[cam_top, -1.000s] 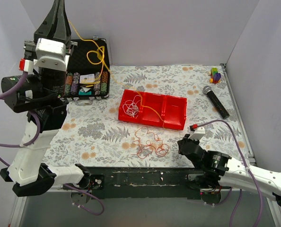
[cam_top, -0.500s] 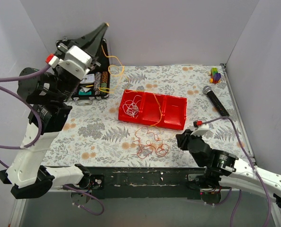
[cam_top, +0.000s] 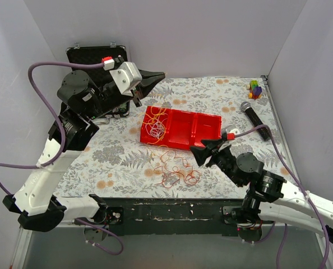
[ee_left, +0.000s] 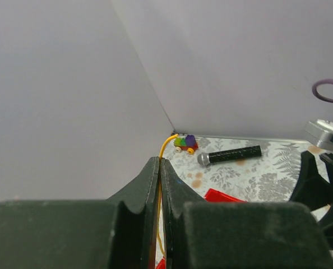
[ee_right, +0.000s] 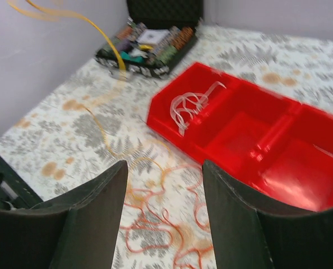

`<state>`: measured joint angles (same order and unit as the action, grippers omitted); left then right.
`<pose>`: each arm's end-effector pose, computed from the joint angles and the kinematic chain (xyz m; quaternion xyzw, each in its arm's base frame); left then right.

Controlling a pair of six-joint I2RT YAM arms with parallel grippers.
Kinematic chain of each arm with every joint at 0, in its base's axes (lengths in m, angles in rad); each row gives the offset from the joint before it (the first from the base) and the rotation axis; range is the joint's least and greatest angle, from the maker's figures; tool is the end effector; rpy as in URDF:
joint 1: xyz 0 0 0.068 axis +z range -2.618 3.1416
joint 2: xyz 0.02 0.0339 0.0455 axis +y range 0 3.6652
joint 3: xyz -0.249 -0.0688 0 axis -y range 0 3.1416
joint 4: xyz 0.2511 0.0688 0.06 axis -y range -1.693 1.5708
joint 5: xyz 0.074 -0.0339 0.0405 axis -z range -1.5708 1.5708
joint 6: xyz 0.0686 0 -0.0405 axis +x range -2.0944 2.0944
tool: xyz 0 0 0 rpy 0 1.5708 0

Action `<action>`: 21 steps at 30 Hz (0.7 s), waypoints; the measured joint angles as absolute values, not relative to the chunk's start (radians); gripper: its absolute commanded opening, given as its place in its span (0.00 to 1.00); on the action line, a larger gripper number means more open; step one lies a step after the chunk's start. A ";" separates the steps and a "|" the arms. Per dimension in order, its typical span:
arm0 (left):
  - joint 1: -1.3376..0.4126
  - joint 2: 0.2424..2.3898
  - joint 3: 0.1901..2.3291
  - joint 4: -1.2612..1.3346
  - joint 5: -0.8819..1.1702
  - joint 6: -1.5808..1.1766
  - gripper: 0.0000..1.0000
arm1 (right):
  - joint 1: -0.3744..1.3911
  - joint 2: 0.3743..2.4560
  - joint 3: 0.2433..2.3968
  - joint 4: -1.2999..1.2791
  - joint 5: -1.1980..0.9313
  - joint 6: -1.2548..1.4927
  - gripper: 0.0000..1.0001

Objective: Untangle the cables

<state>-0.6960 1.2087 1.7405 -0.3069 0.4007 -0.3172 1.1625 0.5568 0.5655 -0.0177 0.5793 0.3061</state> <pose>0.1759 -0.1818 0.5560 0.2678 0.5706 -0.4803 0.6099 0.1101 0.1600 0.3061 -0.0997 0.7027 0.3014 0.6367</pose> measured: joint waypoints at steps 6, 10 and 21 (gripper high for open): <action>-0.696 1.220 1.757 -0.364 0.456 -0.353 0.00 | 1.163 0.777 0.734 0.196 0.421 0.174 0.71; -0.696 1.221 1.775 -0.391 0.479 -0.367 0.00 | 1.163 0.915 0.780 0.290 0.393 0.104 0.73; -0.696 1.219 1.815 -0.413 0.507 -0.380 0.00 | 1.159 1.073 0.781 0.395 0.347 0.053 0.72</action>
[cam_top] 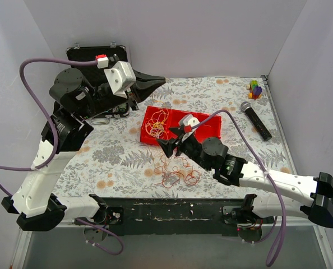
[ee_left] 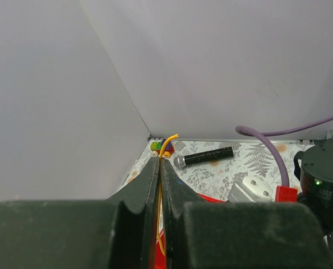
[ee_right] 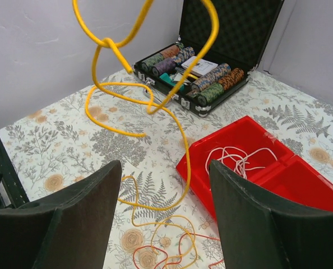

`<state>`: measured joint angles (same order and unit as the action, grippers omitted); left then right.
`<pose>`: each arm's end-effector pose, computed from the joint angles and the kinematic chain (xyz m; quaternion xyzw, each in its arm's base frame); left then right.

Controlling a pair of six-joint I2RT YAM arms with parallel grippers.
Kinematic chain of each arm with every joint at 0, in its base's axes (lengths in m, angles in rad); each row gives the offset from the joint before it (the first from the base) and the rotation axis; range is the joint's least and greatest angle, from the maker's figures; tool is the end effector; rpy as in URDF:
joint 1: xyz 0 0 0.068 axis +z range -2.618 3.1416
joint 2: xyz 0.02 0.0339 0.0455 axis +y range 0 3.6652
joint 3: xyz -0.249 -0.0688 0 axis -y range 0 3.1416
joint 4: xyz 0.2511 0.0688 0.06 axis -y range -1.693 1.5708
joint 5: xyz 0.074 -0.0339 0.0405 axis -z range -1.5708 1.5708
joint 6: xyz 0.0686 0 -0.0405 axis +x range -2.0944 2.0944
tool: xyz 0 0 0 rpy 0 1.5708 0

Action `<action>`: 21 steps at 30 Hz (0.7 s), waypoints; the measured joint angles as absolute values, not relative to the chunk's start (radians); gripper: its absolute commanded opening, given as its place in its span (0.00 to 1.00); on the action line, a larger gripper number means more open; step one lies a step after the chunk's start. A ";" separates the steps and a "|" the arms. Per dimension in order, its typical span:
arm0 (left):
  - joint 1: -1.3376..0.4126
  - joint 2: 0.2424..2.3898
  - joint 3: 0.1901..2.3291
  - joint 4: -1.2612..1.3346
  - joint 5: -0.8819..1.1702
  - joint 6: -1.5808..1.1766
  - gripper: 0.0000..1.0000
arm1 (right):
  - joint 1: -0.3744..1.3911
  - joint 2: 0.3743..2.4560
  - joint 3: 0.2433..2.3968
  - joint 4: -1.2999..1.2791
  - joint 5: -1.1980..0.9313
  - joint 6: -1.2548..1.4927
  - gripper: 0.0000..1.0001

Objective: Untangle the cables

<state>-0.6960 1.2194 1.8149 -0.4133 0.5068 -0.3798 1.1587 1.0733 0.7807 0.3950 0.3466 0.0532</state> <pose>0.1630 -0.1796 0.5621 0.2878 0.5814 -0.5189 0.5567 0.1402 0.2625 0.3315 -0.2376 0.6289 0.3215 0.6669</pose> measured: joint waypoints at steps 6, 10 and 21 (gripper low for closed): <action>-0.696 1.219 1.854 -0.416 0.513 -0.384 0.00 | 1.155 1.157 0.781 0.440 0.344 0.053 0.68; -0.696 1.215 1.862 -0.419 0.514 -0.387 0.00 | 1.137 1.176 0.781 0.444 0.361 0.053 0.64; -0.696 1.214 1.862 -0.426 0.517 -0.390 0.00 | 1.110 1.171 0.781 0.475 0.361 0.068 0.58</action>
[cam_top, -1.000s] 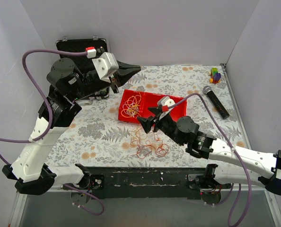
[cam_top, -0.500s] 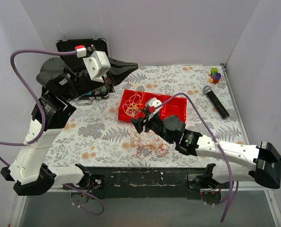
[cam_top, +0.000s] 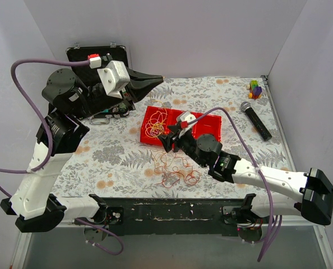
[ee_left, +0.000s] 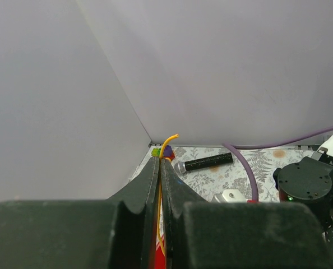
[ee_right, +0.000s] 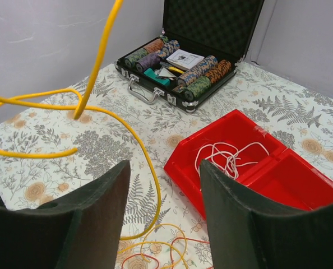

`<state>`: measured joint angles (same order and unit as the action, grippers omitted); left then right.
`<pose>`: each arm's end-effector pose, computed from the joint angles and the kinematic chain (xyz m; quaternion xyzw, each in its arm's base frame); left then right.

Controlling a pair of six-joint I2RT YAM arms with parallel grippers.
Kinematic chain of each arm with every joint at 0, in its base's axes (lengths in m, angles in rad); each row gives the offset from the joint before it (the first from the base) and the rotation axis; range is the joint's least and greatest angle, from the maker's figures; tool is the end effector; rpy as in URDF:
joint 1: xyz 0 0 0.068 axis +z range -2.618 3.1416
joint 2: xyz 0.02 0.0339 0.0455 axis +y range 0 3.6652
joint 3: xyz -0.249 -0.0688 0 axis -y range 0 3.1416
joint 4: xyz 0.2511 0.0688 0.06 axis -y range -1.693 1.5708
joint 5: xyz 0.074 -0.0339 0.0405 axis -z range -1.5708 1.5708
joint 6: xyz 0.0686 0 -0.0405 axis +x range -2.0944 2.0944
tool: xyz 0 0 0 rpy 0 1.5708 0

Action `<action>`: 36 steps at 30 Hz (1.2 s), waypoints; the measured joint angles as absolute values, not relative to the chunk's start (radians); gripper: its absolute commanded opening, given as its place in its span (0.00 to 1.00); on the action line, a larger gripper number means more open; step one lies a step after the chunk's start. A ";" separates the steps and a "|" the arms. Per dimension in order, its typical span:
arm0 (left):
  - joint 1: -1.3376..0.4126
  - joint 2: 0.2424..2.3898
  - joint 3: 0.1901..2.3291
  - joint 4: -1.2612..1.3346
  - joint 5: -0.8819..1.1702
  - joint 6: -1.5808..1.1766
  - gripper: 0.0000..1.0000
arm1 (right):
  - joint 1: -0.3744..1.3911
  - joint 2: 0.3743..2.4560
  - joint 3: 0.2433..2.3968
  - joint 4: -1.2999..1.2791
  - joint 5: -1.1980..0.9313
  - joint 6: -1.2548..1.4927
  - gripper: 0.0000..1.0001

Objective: Untangle the cables

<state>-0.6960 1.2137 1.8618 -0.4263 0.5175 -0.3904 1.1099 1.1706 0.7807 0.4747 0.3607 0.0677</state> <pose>0.1527 -0.1718 0.5756 0.2894 0.5663 -0.5270 0.5637 0.1621 0.2720 0.3146 -0.2168 0.6430 0.3014 0.6699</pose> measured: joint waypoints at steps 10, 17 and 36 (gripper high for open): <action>-0.696 1.215 1.905 -0.433 0.516 -0.387 0.00 | 1.100 1.206 0.779 0.468 0.326 0.118 0.01; -0.696 1.214 1.914 -0.366 0.481 -0.337 0.00 | 1.100 1.124 0.633 0.455 0.345 0.200 0.01; -0.696 1.220 1.707 0.153 0.113 -0.242 0.00 | 1.100 0.771 0.416 0.253 0.471 0.346 0.01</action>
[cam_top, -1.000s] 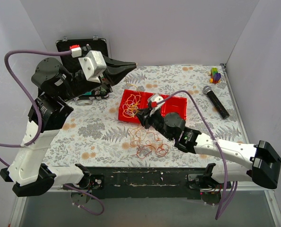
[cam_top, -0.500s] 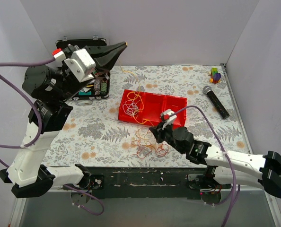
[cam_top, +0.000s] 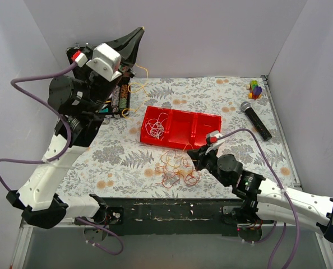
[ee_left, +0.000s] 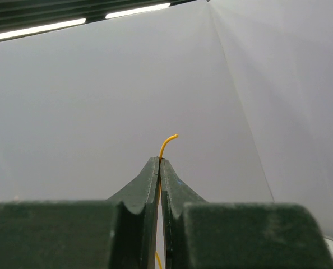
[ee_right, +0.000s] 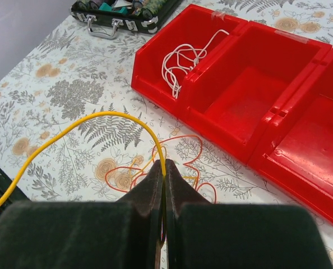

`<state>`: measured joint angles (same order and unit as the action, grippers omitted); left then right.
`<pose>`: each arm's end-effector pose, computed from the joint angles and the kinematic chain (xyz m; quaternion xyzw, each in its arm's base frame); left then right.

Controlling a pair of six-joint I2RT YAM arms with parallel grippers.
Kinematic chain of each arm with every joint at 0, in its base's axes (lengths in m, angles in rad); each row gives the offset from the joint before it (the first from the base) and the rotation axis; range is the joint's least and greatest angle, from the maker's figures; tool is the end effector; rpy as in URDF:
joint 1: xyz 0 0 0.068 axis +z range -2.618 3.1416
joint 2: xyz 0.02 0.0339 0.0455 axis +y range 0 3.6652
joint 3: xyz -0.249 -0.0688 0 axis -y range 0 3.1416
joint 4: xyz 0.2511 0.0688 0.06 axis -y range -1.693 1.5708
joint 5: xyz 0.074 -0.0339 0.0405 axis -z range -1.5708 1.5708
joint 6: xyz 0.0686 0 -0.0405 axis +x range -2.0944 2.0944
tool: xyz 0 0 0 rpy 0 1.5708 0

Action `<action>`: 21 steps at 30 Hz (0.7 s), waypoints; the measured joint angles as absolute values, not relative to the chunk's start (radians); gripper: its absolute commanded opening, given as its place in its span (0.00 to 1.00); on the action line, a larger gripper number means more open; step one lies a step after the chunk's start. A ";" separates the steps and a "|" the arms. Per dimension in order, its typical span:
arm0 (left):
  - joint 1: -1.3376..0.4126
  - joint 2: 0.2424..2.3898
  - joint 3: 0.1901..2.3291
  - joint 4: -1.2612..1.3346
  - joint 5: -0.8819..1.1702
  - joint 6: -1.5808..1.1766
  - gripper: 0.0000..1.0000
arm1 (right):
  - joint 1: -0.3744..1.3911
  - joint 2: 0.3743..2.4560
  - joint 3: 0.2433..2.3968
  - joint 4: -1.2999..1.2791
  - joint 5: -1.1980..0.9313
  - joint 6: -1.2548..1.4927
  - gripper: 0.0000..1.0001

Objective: Untangle the cables

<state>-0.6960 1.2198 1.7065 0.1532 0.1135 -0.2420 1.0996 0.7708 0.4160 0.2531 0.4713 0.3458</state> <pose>0.1810 -0.1613 0.6027 0.1502 0.4252 -0.4260 0.7843 0.1331 0.1927 0.2423 -0.1201 0.7286 0.3011 0.6034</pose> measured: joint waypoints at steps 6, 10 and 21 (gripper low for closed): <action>-0.696 1.245 1.674 0.131 0.149 -0.282 0.00 | 1.100 0.687 0.414 0.244 0.493 0.361 0.01; -0.696 1.216 1.533 0.131 0.168 -0.326 0.00 | 1.100 0.702 0.492 0.245 0.491 0.355 0.01; -0.696 1.415 1.354 0.160 0.186 -0.441 0.00 | 1.100 0.682 0.648 0.355 0.405 0.333 0.01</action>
